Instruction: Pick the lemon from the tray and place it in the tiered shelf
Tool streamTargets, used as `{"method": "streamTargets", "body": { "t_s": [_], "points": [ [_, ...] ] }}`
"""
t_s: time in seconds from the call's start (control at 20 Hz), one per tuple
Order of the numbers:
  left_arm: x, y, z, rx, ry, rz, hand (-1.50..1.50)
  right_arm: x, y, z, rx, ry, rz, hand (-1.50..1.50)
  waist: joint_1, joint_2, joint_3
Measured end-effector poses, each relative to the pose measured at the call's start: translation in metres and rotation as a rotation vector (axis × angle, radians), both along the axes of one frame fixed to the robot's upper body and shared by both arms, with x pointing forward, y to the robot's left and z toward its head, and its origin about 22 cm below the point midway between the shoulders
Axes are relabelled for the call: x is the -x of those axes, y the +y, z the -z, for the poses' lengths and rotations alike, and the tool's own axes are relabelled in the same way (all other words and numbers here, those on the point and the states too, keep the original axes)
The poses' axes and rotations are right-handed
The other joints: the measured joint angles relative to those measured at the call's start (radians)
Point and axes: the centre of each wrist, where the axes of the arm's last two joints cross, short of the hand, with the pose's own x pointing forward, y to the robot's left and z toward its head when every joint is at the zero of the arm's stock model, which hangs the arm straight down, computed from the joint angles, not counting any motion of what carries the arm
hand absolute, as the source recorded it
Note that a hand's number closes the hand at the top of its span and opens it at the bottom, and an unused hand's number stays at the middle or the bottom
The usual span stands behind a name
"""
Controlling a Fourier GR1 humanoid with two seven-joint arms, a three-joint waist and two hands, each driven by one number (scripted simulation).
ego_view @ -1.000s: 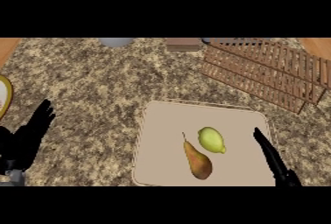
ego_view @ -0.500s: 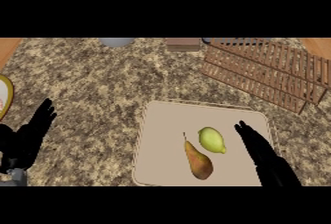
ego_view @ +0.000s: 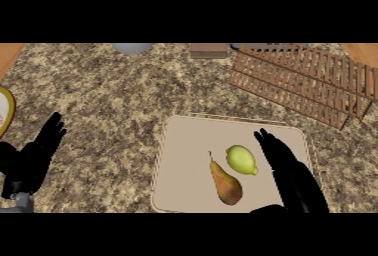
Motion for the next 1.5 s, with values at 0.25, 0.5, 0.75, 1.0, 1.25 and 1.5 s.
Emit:
{"method": "streamTargets", "body": {
  "t_s": [0.25,0.5,0.75,1.0,1.25,1.5],
  "points": [
    [0.005,0.008,0.002,0.001,-0.003,-0.006,0.00,-0.026,-0.001,0.012,0.010,0.004,0.013,-1.50,0.001,0.000,0.000],
    [0.004,0.007,-0.001,-0.001,0.001,-0.004,0.00,-0.041,0.000,0.026,0.003,-0.009,0.007,-1.50,0.000,0.000,0.000],
    [0.002,0.009,0.003,-0.001,-0.001,-0.007,0.00,-0.052,0.004,0.038,-0.002,-0.023,-0.001,-1.50,-0.001,-0.003,-0.003],
    [-0.002,0.011,0.005,-0.006,-0.002,-0.003,0.00,-0.063,0.003,0.044,-0.008,-0.019,-0.006,1.50,-0.002,-0.009,-0.008],
    [0.003,0.016,-0.002,-0.004,-0.003,-0.004,0.00,-0.070,0.007,0.046,-0.029,-0.009,-0.020,1.50,-0.003,-0.013,-0.013],
    [0.008,0.012,0.001,0.003,-0.008,-0.002,0.00,-0.072,0.001,0.054,-0.008,-0.052,-0.038,1.50,-0.003,-0.019,-0.017]
  ]
}}
